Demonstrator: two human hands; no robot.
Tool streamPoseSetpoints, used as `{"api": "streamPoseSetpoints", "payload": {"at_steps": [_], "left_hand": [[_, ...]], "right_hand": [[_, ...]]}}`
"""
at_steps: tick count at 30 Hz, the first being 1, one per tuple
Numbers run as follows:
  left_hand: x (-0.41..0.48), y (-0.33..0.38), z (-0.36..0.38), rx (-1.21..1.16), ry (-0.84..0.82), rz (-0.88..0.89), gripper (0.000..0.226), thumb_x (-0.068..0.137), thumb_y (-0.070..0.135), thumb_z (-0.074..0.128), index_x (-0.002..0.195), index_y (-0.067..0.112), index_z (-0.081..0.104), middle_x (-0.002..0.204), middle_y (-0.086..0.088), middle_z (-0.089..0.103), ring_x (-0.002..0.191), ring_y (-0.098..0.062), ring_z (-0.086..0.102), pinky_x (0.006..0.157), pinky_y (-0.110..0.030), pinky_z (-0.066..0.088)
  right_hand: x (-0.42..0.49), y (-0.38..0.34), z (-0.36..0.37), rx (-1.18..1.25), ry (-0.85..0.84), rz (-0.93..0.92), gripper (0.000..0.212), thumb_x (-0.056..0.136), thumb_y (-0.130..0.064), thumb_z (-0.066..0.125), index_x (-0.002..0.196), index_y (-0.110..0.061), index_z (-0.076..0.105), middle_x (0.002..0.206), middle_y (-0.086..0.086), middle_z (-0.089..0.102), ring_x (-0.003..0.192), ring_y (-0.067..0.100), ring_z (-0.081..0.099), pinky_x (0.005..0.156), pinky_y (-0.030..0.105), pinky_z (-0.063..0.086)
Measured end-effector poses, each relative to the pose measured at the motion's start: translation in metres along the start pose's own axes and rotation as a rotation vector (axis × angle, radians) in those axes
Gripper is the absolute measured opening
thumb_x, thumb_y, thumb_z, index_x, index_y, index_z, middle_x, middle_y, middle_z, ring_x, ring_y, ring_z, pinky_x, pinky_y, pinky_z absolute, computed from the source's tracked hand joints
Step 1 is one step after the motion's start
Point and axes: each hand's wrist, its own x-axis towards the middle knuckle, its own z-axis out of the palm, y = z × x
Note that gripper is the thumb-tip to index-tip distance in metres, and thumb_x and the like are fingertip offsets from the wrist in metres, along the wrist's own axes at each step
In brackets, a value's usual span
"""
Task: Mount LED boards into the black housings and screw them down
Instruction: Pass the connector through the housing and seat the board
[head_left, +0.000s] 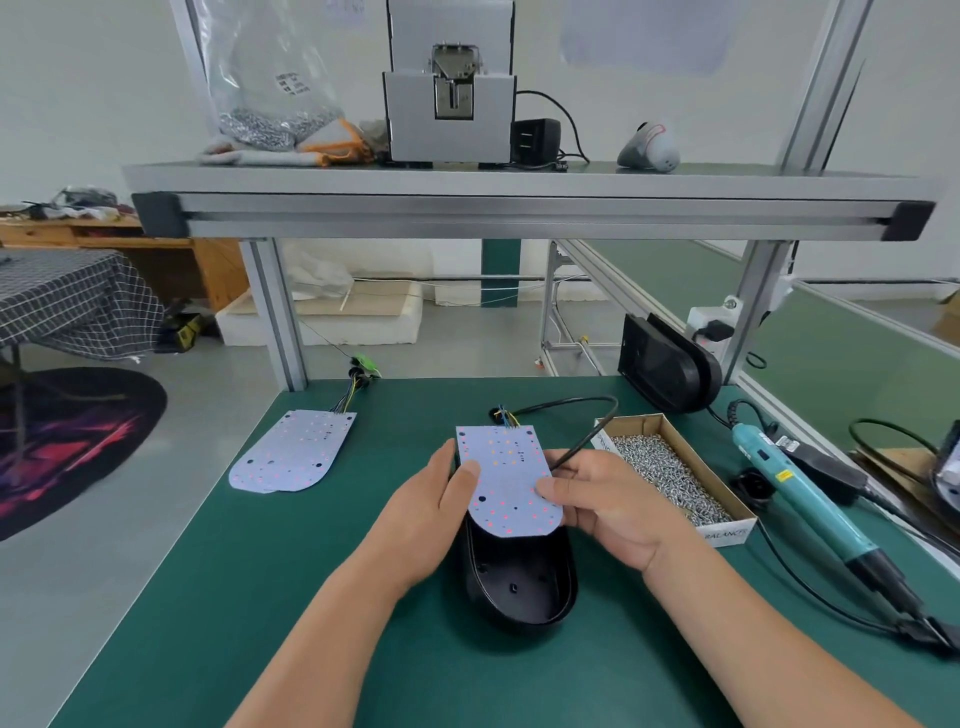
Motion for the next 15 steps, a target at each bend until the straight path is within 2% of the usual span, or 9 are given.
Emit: {"api": "streamPoseSetpoints", "payload": {"at_steps": [2, 4, 6, 9, 10, 11, 13, 14, 15], "left_hand": [[0.000, 0.003, 0.002, 0.026, -0.002, -0.010, 0.036, 0.108, 0.061, 0.033, 0.139, 0.051, 0.048, 0.119, 0.025, 0.069, 0.116, -0.008, 0.063, 0.097, -0.028, 0.049], [0.001, 0.007, 0.004, 0.076, 0.005, -0.047, 0.037, 0.107, 0.060, 0.033, 0.130, 0.039, 0.053, 0.114, 0.014, 0.070, 0.108, -0.015, 0.064, 0.098, -0.039, 0.052], [0.002, 0.011, 0.008, 0.032, 0.004, -0.099, 0.037, 0.107, 0.057, 0.037, 0.112, 0.028, 0.057, 0.105, 0.011, 0.069, 0.100, -0.015, 0.063, 0.094, -0.039, 0.052], [0.003, 0.014, 0.015, 0.030, 0.025, -0.142, 0.042, 0.105, 0.059, 0.036, 0.088, 0.022, 0.048, 0.083, 0.007, 0.058, 0.082, -0.020, 0.055, 0.079, -0.039, 0.046], [0.004, 0.013, 0.015, 0.022, 0.036, -0.145, 0.044, 0.102, 0.063, 0.035, 0.091, 0.023, 0.049, 0.086, 0.006, 0.060, 0.085, -0.021, 0.056, 0.081, -0.040, 0.047], [0.005, 0.011, 0.015, -0.009, 0.045, -0.150, 0.048, 0.099, 0.066, 0.033, 0.102, 0.023, 0.054, 0.097, 0.008, 0.066, 0.096, -0.022, 0.061, 0.091, -0.042, 0.049], [0.007, 0.011, 0.015, -0.126, 0.074, -0.165, 0.065, 0.095, 0.070, 0.033, 0.136, 0.024, 0.054, 0.133, 0.011, 0.066, 0.131, -0.023, 0.057, 0.112, -0.045, 0.043], [0.007, 0.010, 0.016, -0.195, 0.090, -0.160, 0.069, 0.092, 0.072, 0.033, 0.137, 0.024, 0.055, 0.136, 0.013, 0.065, 0.134, -0.021, 0.056, 0.114, -0.045, 0.043], [0.008, 0.009, 0.017, -0.246, 0.105, -0.148, 0.066, 0.089, 0.074, 0.033, 0.127, 0.026, 0.060, 0.125, 0.015, 0.069, 0.127, -0.019, 0.059, 0.108, -0.044, 0.047]], "right_hand": [[0.000, -0.001, 0.000, -0.006, 0.014, 0.003, 0.047, 0.089, 0.002, 0.067, 0.136, 0.006, 0.061, 0.129, 0.030, 0.069, 0.120, 0.044, 0.067, 0.102, 0.052, 0.053], [0.000, -0.001, 0.002, -0.011, 0.042, -0.004, 0.039, 0.093, 0.007, 0.064, 0.132, 0.006, 0.063, 0.126, 0.029, 0.071, 0.117, 0.043, 0.069, 0.101, 0.050, 0.055], [0.001, 0.001, 0.002, -0.034, 0.107, -0.002, 0.032, 0.094, 0.010, 0.063, 0.126, 0.011, 0.064, 0.120, 0.027, 0.074, 0.109, 0.040, 0.072, 0.094, 0.046, 0.057], [0.004, 0.001, -0.001, -0.061, 0.212, 0.012, 0.023, 0.092, 0.011, 0.068, 0.115, 0.013, 0.065, 0.102, 0.021, 0.078, 0.089, 0.030, 0.076, 0.075, 0.036, 0.060], [0.005, 0.000, -0.002, -0.074, 0.221, 0.010, 0.020, 0.091, 0.011, 0.068, 0.111, 0.011, 0.067, 0.098, 0.018, 0.079, 0.085, 0.026, 0.077, 0.070, 0.032, 0.060], [0.005, -0.001, -0.002, -0.079, 0.224, 0.004, 0.018, 0.090, 0.011, 0.069, 0.109, 0.009, 0.069, 0.097, 0.016, 0.080, 0.083, 0.024, 0.077, 0.068, 0.030, 0.060], [0.006, -0.003, -0.002, -0.104, 0.226, -0.013, 0.021, 0.089, 0.010, 0.072, 0.110, 0.007, 0.070, 0.099, 0.015, 0.080, 0.086, 0.024, 0.077, 0.070, 0.030, 0.059], [0.006, -0.004, -0.002, -0.138, 0.230, -0.024, 0.022, 0.089, 0.008, 0.074, 0.111, 0.007, 0.071, 0.100, 0.015, 0.080, 0.088, 0.025, 0.075, 0.072, 0.031, 0.058], [0.006, -0.004, -0.001, -0.174, 0.236, -0.030, 0.023, 0.088, 0.006, 0.076, 0.111, 0.007, 0.071, 0.100, 0.015, 0.079, 0.090, 0.026, 0.074, 0.073, 0.033, 0.057]]}}
